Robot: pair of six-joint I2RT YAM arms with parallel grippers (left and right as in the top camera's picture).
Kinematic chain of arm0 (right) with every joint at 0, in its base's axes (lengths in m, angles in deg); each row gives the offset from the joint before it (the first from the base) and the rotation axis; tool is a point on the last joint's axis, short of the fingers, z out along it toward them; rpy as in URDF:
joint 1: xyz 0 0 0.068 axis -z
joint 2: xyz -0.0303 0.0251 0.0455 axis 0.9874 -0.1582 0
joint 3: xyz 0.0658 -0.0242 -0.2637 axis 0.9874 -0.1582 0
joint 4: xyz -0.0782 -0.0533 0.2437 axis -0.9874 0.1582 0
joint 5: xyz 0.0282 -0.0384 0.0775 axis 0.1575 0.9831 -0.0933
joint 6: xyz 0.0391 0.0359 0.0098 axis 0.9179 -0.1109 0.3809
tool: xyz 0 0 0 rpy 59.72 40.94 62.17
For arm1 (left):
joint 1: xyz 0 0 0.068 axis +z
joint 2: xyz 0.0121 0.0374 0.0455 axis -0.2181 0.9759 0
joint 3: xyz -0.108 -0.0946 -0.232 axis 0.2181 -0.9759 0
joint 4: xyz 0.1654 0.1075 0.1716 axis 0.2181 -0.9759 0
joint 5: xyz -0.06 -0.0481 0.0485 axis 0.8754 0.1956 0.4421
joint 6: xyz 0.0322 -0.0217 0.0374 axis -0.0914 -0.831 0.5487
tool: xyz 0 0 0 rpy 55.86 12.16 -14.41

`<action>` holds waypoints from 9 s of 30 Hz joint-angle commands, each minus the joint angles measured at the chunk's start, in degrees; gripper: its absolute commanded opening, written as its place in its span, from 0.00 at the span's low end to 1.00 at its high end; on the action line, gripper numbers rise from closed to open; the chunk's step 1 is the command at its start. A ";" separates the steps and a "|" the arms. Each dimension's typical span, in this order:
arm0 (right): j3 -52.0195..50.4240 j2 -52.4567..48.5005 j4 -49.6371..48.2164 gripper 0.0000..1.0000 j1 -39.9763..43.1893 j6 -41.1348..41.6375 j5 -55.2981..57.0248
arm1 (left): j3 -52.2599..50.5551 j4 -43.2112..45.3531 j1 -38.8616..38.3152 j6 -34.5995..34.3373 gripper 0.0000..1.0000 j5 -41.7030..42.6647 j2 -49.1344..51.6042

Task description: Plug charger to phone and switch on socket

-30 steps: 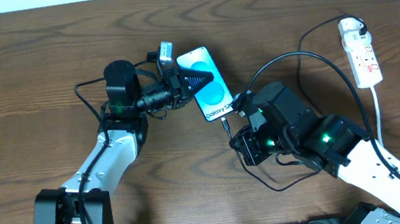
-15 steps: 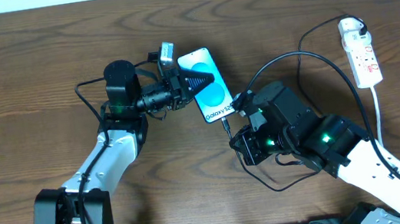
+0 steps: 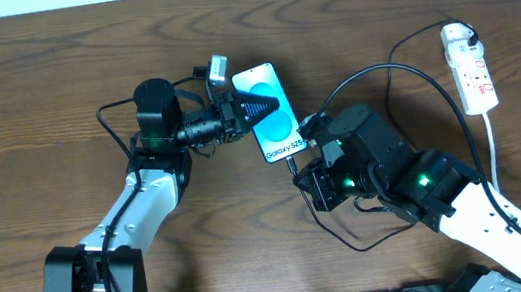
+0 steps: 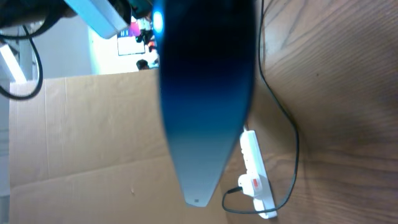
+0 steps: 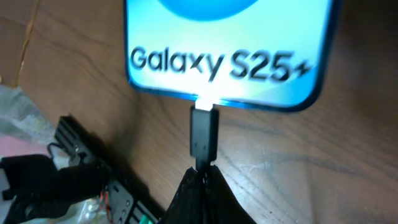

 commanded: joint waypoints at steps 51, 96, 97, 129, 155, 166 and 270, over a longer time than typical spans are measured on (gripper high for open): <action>0.07 5.79 -6.80 0.30 0.15 -2.95 10.25 | 1.40 0.44 -1.75 2.34 0.07 7.72 0.02; 0.09 27.82 -2.73 0.99 0.20 -2.25 35.71 | 4.02 -6.95 -8.20 8.90 0.07 -14.56 0.17; 0.09 28.55 -2.62 0.99 0.20 -2.27 36.35 | 5.20 -8.44 -8.20 9.99 0.07 -14.91 0.39; 0.07 32.26 1.38 0.99 0.26 -1.38 43.25 | 42.27 -49.29 -14.69 39.45 0.08 -12.59 39.04; 0.07 30.45 1.79 0.99 0.26 1.16 43.25 | 42.16 -52.98 -16.26 39.41 0.36 -25.24 39.04; 0.07 30.42 2.71 0.99 0.26 1.14 43.25 | 42.16 -55.95 -16.26 39.43 0.38 -30.97 39.04; 44.65 -52.59 13.92 0.01 61.11 7.98 13.46 | 34.12 -127.71 11.19 55.89 0.95 -71.63 -80.32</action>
